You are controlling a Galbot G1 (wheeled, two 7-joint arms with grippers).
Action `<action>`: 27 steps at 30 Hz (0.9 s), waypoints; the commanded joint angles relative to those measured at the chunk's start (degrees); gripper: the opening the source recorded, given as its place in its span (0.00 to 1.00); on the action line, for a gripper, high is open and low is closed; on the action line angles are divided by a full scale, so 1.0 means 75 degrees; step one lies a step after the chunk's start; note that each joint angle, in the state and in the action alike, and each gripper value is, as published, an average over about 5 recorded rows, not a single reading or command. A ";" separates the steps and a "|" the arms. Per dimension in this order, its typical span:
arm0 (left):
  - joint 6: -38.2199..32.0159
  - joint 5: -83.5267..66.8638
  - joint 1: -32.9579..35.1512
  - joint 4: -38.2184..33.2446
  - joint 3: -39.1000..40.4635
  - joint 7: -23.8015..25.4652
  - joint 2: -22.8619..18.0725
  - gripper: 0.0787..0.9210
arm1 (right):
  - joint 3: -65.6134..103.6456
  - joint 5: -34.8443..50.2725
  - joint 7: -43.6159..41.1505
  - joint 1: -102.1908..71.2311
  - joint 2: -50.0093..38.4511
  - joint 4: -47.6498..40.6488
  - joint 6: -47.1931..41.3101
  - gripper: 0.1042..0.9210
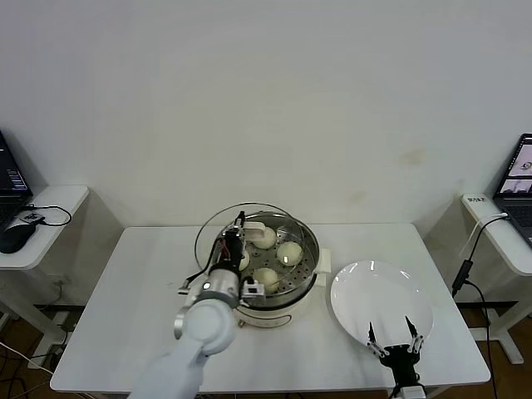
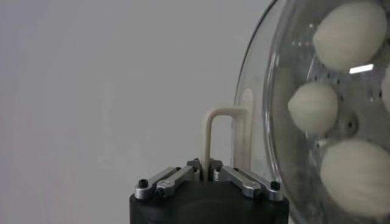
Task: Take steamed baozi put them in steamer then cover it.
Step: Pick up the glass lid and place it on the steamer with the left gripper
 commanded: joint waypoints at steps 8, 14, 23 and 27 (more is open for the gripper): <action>-0.0044 0.0752 -0.0242 0.1070 0.0300 0.0043 -0.0983 0.08 | -0.0071 -0.0092 0.0022 0.0029 -0.0032 -0.0119 0.0018 0.88; -0.0076 0.0851 -0.0209 0.1157 0.0276 0.0023 -0.1066 0.08 | -0.0149 -0.0100 0.0010 0.0032 -0.0055 -0.0103 0.0000 0.88; -0.0096 0.0873 -0.0035 0.1040 0.0237 0.0015 -0.1091 0.08 | -0.0163 -0.0101 0.0005 0.0005 -0.0090 -0.0108 0.0008 0.88; -0.0127 0.0869 -0.0022 0.1089 0.0185 -0.0013 -0.1101 0.08 | -0.0182 -0.0127 -0.0002 -0.0001 -0.0064 -0.0109 0.0015 0.88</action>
